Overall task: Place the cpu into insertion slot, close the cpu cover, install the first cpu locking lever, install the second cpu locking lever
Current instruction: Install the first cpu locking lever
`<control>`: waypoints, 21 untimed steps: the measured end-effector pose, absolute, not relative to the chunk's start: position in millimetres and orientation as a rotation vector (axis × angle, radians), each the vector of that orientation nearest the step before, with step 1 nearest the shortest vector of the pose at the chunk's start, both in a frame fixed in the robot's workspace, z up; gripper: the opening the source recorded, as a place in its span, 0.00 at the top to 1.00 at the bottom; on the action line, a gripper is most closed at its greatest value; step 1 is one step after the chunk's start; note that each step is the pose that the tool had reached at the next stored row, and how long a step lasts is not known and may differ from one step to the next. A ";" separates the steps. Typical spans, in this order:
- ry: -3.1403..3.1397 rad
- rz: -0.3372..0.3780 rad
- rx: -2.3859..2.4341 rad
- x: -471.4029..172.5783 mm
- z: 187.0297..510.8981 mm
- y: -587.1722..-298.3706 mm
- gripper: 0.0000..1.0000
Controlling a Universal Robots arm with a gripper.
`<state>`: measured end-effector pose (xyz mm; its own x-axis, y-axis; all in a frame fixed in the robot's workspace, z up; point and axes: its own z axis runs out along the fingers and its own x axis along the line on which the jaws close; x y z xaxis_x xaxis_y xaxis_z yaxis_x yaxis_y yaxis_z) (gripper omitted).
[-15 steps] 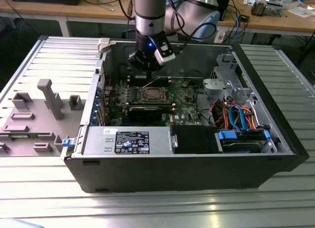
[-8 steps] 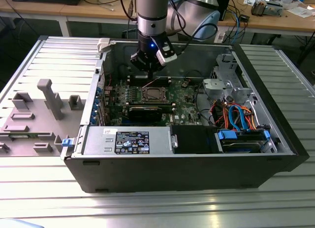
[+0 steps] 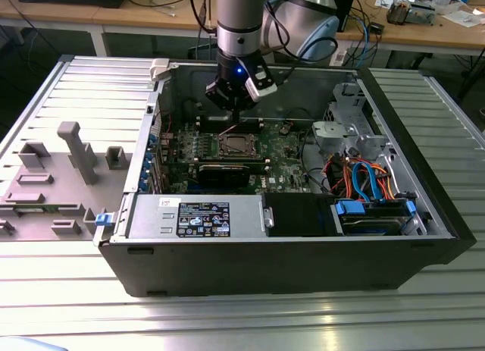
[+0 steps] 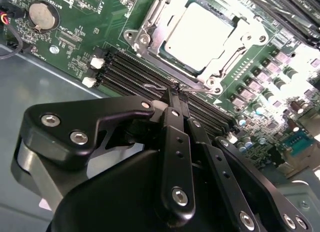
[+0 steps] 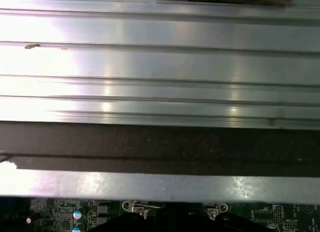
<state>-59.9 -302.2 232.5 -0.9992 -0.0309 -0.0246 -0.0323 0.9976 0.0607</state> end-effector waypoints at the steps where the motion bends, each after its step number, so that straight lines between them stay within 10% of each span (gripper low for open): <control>1: 3.116 0.095 -0.049 -59.1 232.1 -301.6 0.89; 21: 3.116 0.092 -0.049 -51.2 225.5 -303.5 0.89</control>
<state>-51.2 -303.5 225.5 -0.9992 -0.0306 -0.0243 -0.0320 0.9978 0.0583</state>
